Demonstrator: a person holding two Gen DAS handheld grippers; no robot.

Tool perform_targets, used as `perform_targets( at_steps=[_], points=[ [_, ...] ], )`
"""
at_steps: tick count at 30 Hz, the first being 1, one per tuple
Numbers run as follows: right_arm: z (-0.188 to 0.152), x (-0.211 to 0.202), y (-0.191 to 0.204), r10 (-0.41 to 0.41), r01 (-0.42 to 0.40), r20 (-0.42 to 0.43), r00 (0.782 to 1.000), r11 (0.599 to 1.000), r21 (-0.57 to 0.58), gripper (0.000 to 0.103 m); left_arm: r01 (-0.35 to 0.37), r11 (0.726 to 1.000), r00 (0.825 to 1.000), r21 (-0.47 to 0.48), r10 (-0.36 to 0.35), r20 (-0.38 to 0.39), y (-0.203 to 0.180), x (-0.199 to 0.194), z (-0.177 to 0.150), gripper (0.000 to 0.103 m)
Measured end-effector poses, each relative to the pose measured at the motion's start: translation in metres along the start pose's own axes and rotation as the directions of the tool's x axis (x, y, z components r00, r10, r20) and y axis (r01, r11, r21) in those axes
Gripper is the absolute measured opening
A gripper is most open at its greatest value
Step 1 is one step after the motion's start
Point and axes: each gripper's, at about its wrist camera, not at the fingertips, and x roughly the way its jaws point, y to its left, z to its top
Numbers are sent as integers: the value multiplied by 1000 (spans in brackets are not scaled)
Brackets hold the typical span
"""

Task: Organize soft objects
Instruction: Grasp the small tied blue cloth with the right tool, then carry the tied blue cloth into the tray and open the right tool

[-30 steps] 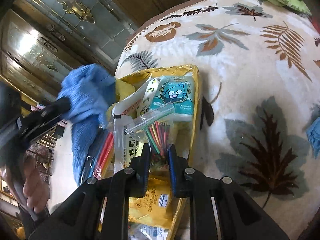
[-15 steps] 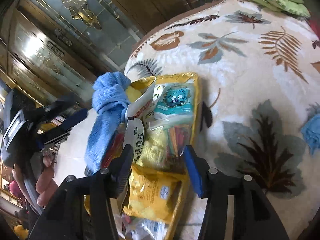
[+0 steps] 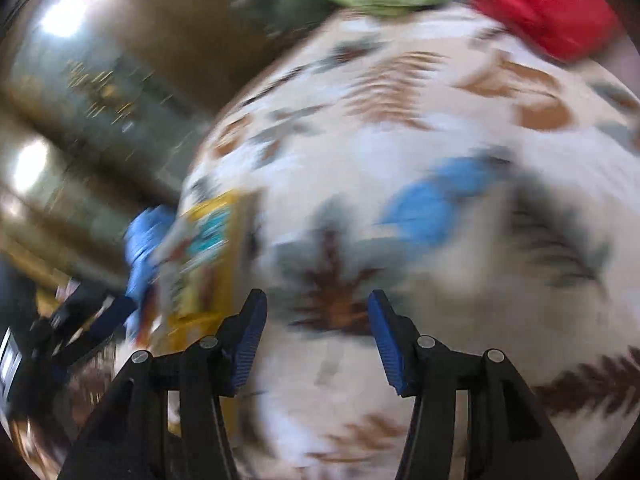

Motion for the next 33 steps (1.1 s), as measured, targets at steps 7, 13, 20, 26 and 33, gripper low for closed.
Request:
perform_targets(
  at_steps=[7,13,20,26,33],
  points=[
    [28,19,-26,-33,32,9,999,995,89,51,25,1000,1000,11,-25,-15,-3,34,-11,68],
    [36,44,-30,-110,111,-16,994,991,74,31,35,999,999,-42,-36,-19,12,37,-11,68],
    [18,32,-8,-75,69,-53,996,991,-113,10,42,998,995,46,-37,-97,-20,58,6,68],
    [-9,28,14,3,-49,-166,986,960,-274,10,83,996,958,31,-71,-279,-28,123,6,68],
    [-19,46,7,-8,-54,-229,973,963,-263,10,114,989,921,-95,-141,-362,3,152,-21,35]
  ],
)
